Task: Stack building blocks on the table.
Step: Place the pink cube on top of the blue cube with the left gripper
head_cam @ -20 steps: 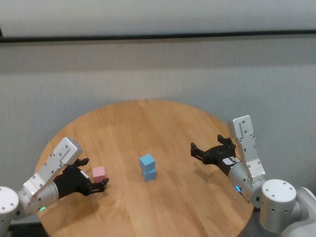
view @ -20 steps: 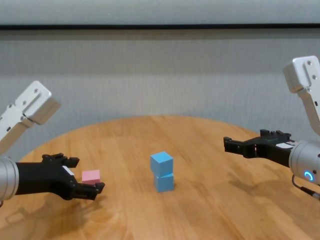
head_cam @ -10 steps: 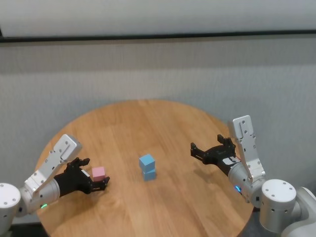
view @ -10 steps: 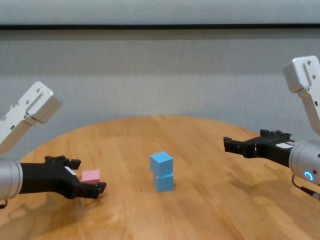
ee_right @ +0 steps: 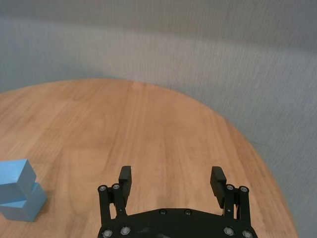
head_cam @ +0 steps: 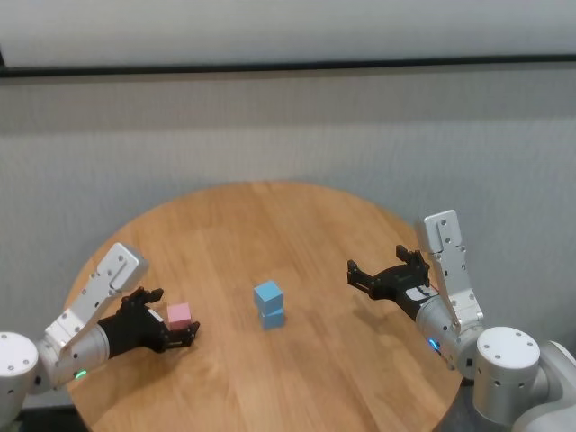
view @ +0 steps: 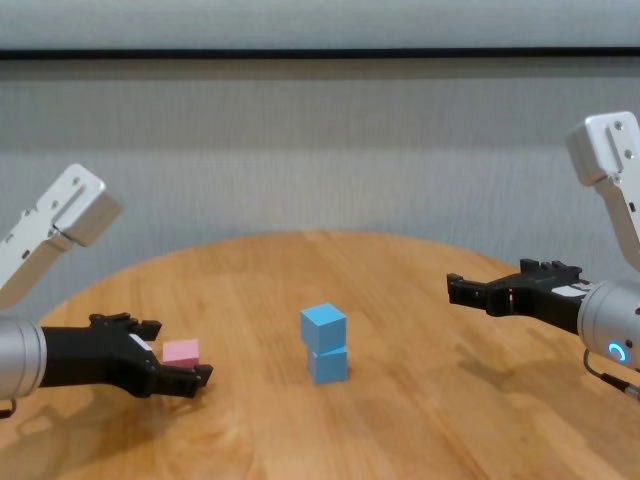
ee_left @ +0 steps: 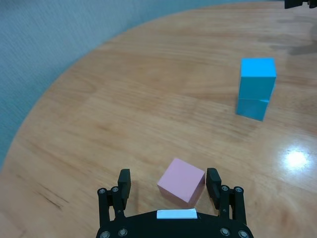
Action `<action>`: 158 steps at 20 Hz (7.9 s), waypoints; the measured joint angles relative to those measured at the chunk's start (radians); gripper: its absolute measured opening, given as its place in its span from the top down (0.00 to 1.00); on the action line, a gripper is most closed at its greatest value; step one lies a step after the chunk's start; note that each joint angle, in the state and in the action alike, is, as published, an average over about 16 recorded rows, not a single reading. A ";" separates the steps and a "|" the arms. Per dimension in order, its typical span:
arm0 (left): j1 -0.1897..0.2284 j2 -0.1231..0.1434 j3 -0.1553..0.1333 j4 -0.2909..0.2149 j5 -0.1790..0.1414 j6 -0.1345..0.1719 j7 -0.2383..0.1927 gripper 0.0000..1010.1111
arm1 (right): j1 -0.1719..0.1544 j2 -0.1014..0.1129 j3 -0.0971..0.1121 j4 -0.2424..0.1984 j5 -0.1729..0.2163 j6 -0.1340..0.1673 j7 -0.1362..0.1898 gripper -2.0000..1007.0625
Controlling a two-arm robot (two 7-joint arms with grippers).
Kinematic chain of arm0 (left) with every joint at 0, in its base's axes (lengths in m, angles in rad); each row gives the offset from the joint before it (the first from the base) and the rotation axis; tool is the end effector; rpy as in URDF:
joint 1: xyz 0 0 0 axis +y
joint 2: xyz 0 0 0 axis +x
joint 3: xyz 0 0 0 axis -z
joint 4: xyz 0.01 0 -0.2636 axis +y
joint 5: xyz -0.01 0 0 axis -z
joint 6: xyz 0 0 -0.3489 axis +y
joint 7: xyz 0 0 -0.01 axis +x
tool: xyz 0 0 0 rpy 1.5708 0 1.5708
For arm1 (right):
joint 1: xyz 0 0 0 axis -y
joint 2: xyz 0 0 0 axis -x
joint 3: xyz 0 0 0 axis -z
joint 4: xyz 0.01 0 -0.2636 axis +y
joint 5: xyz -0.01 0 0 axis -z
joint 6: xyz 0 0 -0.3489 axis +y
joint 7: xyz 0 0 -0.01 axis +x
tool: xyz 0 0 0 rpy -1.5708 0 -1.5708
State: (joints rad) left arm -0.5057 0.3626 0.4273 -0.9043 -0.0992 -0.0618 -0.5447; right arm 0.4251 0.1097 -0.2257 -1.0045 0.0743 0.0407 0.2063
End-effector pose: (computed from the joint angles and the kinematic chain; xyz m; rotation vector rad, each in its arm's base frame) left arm 0.4715 0.0639 -0.3137 0.4758 -0.0554 0.8515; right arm 0.4665 0.0175 -0.3044 -0.2427 0.0752 -1.2197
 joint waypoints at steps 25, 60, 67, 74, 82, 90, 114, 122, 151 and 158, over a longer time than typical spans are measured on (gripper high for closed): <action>-0.010 -0.005 0.009 0.007 0.013 0.017 0.004 0.53 | 0.000 0.000 0.000 0.000 0.000 0.000 0.000 0.00; -0.043 0.022 0.076 -0.230 -0.026 0.167 -0.057 0.61 | 0.000 0.000 0.000 0.000 0.000 0.000 0.000 0.00; -0.081 0.005 0.103 -0.204 -0.037 0.187 -0.081 0.61 | 0.000 0.000 0.000 0.000 0.000 0.000 0.000 0.00; -0.113 -0.022 0.121 -0.167 -0.065 0.185 -0.101 0.61 | 0.000 0.000 0.000 0.000 0.000 0.000 0.000 0.00; -0.143 -0.052 0.139 -0.113 -0.094 0.174 -0.113 0.61 | 0.000 0.000 0.000 0.000 0.000 0.000 0.000 0.00; -0.175 -0.076 0.153 -0.044 -0.109 0.163 -0.121 0.61 | 0.000 0.000 0.000 0.000 0.000 0.000 0.000 0.00; -0.215 -0.117 0.169 0.030 -0.124 0.165 -0.126 0.61 | 0.000 0.000 0.000 0.000 0.000 0.000 0.000 0.00; -0.221 -0.124 0.171 0.047 -0.125 0.166 -0.126 0.61 | 0.000 0.000 0.000 0.000 0.000 0.000 0.000 0.00; -0.239 -0.146 0.171 0.100 -0.114 0.167 -0.131 0.61 | 0.000 0.000 0.000 0.000 0.000 0.000 0.000 0.00; -0.240 -0.145 0.169 0.097 -0.115 0.174 -0.134 0.54 | 0.000 0.000 0.000 0.000 0.000 0.000 0.000 0.00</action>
State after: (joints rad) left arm -0.7457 0.2173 0.5961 -0.8070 -0.2144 0.1121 -0.6791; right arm 0.4251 0.1096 -0.2257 -1.0044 0.0743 0.0407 0.2063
